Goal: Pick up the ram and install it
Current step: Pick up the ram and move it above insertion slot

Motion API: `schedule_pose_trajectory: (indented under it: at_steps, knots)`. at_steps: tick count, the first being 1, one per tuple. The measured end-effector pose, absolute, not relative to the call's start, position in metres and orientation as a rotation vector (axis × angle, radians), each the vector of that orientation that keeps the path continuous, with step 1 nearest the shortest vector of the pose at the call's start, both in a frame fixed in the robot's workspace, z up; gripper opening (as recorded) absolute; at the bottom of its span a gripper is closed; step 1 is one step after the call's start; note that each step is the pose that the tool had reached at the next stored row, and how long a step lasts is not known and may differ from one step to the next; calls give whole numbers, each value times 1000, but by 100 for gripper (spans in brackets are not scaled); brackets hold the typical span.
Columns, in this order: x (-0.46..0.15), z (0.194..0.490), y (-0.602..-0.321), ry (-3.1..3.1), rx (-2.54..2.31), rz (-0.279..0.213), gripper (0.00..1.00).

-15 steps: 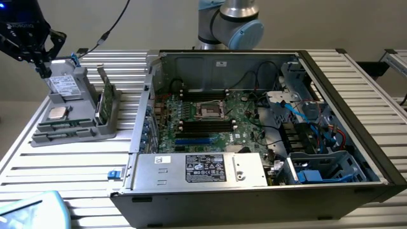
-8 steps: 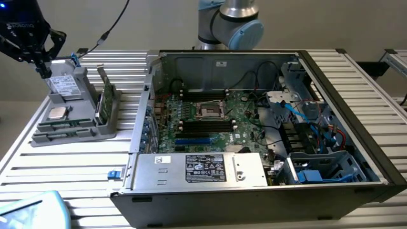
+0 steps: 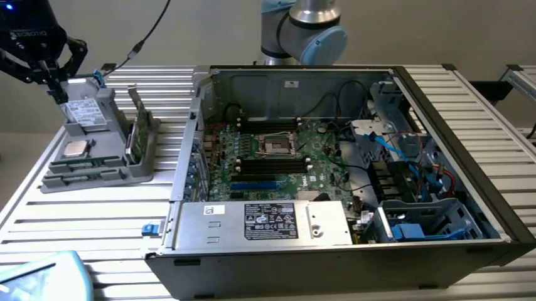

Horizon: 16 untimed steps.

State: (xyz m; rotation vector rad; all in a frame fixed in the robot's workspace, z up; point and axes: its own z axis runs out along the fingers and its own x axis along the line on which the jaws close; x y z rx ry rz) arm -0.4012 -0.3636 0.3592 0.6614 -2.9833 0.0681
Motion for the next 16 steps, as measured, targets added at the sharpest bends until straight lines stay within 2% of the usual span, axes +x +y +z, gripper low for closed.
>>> schedule_pose_trajectory:
  at_steps: [16]
  knots:
    - [-401, 355, -364, -2854, 1116, 79, 11]
